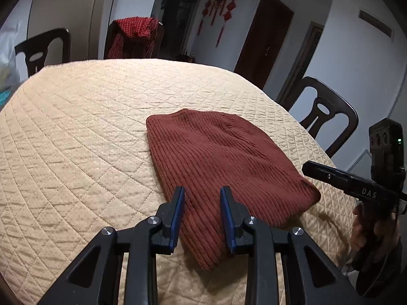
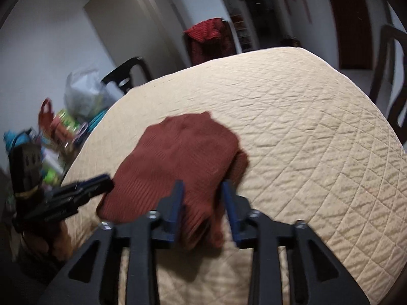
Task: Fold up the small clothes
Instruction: 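Pinch the folded sweater edge with the right tool and tuck it under, then press the sweater bundle flat with the right tool and release it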
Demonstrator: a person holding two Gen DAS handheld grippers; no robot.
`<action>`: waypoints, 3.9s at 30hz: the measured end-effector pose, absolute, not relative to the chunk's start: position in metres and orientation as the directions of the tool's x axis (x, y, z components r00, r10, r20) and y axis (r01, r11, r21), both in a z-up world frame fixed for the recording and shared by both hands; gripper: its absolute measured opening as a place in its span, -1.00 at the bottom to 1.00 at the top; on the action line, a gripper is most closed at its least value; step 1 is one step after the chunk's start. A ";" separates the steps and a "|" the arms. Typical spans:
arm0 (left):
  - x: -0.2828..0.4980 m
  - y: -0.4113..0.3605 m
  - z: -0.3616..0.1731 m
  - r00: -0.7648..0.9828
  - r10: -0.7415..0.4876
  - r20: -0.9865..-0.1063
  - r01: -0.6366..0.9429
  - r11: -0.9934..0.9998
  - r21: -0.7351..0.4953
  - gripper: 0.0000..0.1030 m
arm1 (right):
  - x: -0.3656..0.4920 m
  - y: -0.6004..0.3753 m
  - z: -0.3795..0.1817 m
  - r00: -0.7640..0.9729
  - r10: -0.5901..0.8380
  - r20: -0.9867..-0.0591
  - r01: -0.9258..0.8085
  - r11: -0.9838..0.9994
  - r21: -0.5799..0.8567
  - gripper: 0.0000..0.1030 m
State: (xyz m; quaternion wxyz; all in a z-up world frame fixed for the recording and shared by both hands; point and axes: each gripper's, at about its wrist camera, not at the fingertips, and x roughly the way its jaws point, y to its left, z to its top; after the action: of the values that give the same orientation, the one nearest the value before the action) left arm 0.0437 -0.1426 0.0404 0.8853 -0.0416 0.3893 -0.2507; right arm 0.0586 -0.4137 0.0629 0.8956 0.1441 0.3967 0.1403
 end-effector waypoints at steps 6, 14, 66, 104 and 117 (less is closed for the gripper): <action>0.054 -0.144 0.035 0.573 -0.471 -0.671 0.392 0.876 -0.280 -0.29 | 0.093 -0.431 0.044 0.618 0.426 -0.661 -0.067 0.866 0.495 -0.27; 0.058 -0.144 0.031 0.571 -0.470 -0.673 0.386 0.877 -0.285 -0.18 | 0.119 -0.443 0.021 0.590 0.493 -0.639 -0.018 0.800 0.599 -0.09; 0.056 -0.142 0.050 0.600 -0.447 -0.663 0.404 0.885 -0.232 -0.39 | 0.095 -0.394 0.049 0.519 0.598 -0.611 -0.205 0.781 0.590 -0.48; 0.153 0.046 0.041 0.697 -0.272 -0.663 0.185 0.962 -0.199 -0.38 | 0.225 -0.192 0.038 0.364 0.722 -0.589 -0.379 0.692 0.614 -0.49; 0.140 0.059 0.056 0.720 -0.235 -0.654 0.157 0.972 -0.176 -0.27 | 0.220 -0.206 0.059 0.474 0.596 -0.649 -0.379 0.803 0.460 -0.44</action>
State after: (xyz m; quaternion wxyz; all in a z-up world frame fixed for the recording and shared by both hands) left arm 0.1395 0.0595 0.0560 0.9257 -0.0543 0.3592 -0.1057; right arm 0.2196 -0.2059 0.0594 0.8488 0.1274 0.4251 0.2872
